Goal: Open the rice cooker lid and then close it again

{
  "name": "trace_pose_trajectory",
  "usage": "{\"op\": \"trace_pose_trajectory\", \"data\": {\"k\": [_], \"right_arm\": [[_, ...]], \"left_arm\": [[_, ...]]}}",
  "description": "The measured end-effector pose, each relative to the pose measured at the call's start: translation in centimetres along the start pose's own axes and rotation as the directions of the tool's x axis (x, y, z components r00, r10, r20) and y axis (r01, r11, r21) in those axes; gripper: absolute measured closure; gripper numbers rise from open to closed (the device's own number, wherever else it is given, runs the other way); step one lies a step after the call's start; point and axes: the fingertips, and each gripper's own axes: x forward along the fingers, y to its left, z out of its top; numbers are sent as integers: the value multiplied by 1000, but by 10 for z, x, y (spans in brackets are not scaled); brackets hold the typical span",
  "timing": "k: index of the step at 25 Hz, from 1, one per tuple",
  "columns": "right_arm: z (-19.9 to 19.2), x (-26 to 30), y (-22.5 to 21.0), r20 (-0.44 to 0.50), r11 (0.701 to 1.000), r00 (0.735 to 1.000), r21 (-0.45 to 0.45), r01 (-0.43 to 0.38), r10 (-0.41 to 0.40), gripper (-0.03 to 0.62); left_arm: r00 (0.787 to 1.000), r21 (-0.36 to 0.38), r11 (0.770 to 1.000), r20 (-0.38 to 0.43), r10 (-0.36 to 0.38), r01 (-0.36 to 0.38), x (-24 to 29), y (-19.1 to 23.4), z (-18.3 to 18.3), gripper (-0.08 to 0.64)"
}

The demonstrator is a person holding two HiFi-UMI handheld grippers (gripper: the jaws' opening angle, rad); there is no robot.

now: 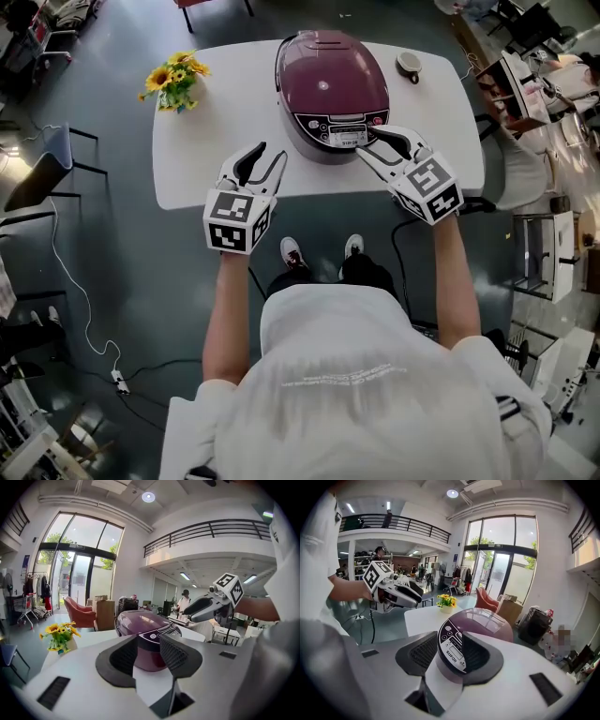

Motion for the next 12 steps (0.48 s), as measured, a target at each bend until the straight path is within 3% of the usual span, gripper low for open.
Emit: {"op": "trace_pose_trajectory", "data": {"k": [12], "right_arm": [[-17,48,-12,-79,987,985,-35,-159,156,414]], "left_arm": [[995,-34,995,-45,88,-89,5,5,-11,394]]}}
